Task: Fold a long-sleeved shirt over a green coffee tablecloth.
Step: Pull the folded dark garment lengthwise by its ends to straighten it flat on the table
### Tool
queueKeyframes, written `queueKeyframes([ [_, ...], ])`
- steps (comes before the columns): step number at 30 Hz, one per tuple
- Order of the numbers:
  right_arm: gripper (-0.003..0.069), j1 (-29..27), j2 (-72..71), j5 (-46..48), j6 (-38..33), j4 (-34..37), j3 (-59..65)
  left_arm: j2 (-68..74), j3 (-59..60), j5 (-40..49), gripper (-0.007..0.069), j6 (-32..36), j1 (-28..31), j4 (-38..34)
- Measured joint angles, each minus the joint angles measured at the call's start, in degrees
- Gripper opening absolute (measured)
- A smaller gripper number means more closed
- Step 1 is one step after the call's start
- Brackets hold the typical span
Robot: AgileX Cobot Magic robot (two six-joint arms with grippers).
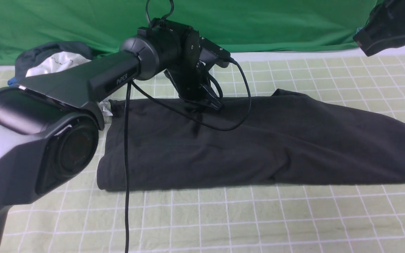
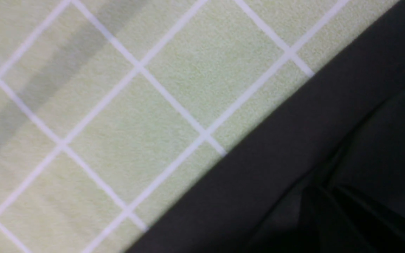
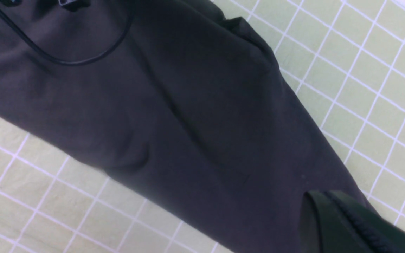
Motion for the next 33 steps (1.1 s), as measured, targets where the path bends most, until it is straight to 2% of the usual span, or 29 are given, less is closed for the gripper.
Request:
queueKeyframes([
  [10, -0.0003, 0.0, 0.0, -1.94, -0.04, 0.0, 0.05, -1.79, 0.0, -4.21, 0.0011, 0.0, -0.06, 6.08],
  [20, -0.0002, 0.0, 0.0, -1.89, -0.04, 0.0, 0.05, -1.94, 0.0, -2.34, 0.0013, 0.0, -0.06, 5.28],
  [25, -0.0002, 0.0, 0.0, -1.85, -0.04, 0.0, 0.05, -5.08, -0.33, 2.41, 0.0013, -3.89, 0.28, 6.45],
  [30, -0.0002, 0.0, 0.0, -0.58, -0.04, 0.0, 0.05, -9.42, -0.98, 11.5, 0.0013, -7.12, 3.79, 5.9],
  [31, -0.0002, 0.0, 0.0, 0.37, -0.11, -0.69, 0.07, -10.75, -1.03, 15.72, 0.0013, -7.94, 6.16, 3.67],
  [33, -0.0002, 0.0, 0.0, 0.79, 0.0, -2.38, 0.07, -12.19, -0.47, 17.66, 0.0013, -8.16, 9.12, -0.46],
])
